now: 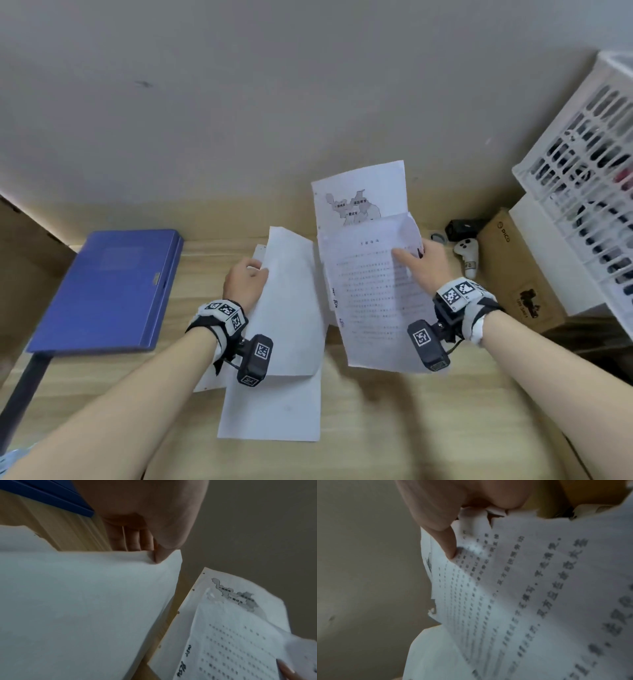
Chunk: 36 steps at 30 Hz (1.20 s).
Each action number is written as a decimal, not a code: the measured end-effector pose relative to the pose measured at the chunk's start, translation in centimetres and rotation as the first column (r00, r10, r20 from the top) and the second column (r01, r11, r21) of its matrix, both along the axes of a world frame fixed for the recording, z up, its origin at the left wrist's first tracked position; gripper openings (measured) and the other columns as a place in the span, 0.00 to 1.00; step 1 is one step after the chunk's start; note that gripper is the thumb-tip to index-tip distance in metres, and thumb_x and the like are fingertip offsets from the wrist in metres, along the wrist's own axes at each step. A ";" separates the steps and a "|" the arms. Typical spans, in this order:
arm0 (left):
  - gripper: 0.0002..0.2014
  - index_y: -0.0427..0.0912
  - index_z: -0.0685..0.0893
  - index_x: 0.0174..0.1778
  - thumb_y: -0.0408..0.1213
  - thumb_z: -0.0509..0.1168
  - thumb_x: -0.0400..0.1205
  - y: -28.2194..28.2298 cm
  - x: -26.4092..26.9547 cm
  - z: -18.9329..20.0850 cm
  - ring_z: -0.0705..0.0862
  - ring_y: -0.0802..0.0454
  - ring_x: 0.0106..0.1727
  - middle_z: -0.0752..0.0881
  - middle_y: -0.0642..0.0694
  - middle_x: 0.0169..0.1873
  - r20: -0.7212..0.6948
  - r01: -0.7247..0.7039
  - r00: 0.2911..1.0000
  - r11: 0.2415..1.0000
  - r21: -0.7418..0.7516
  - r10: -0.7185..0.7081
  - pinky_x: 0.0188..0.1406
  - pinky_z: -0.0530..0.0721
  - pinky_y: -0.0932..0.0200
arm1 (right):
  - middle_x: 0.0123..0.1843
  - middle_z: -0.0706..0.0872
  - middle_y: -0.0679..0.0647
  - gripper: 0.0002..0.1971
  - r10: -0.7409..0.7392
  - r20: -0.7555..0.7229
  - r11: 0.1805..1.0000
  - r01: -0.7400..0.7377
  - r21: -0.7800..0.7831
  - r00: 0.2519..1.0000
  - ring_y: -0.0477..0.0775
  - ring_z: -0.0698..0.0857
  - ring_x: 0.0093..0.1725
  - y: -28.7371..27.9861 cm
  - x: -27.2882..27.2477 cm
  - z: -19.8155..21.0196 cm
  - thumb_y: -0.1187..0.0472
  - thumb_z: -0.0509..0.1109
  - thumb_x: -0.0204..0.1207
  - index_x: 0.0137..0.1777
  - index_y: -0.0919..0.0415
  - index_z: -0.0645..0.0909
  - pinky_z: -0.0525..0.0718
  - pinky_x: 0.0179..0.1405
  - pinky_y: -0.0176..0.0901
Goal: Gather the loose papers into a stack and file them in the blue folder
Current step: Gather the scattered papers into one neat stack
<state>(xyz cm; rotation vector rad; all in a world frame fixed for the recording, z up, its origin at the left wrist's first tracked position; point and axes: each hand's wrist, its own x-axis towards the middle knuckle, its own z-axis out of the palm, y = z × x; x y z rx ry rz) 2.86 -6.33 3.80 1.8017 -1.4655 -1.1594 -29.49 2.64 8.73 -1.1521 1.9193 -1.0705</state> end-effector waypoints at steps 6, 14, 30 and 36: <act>0.06 0.47 0.83 0.43 0.43 0.67 0.75 0.9 -0.5 0.3 0.87 0.44 0.40 0.90 0.51 0.33 0.050 -0.016 0.999 0.996 -0.087 0.020 0.49 0.86 0.48 | 0.31 0.72 0.60 0.13 -0.169 0.011 0.972 0.165 0.168 0.986 0.54 0.70 0.34 0.7 -3.6 -6.0 0.62 0.72 0.74 0.33 0.62 0.71 0.67 0.32 0.43; 0.03 0.49 0.82 0.40 0.43 0.68 0.77 2.9 -2.2 -0.2 0.82 0.50 0.37 0.85 0.52 0.33 0.062 -0.046 0.997 0.990 -0.136 0.055 0.43 0.83 0.50 | 0.28 0.72 0.54 0.13 -0.208 -0.067 0.866 0.215 0.452 0.976 0.56 0.71 0.31 1.4 -4.9 -15.8 0.62 0.68 0.73 0.30 0.59 0.69 0.67 0.29 0.42; 0.09 0.42 0.76 0.33 0.36 0.66 0.78 5.5 -21.0 -6.8 0.81 0.52 0.31 0.79 0.50 0.26 -0.093 0.485 0.875 0.852 0.198 -0.476 0.37 0.80 0.55 | 0.72 0.77 0.55 0.22 -0.048 -0.198 0.944 0.109 0.312 0.979 0.55 0.82 0.67 5.6 -8.9 -17.1 0.57 0.65 0.80 0.74 0.59 0.72 0.79 0.68 0.52; 0.17 0.47 0.70 0.27 0.43 0.66 0.80 6.3 -24.0 -12.6 0.71 0.52 0.29 0.73 0.52 0.26 -0.036 0.572 0.804 0.754 0.323 -0.594 0.35 0.70 0.57 | 0.67 0.82 0.53 0.17 -0.025 -0.187 0.933 0.090 0.349 0.982 0.52 0.84 0.62 7.6 -10.2 -18.9 0.57 0.64 0.81 0.69 0.58 0.76 0.79 0.66 0.48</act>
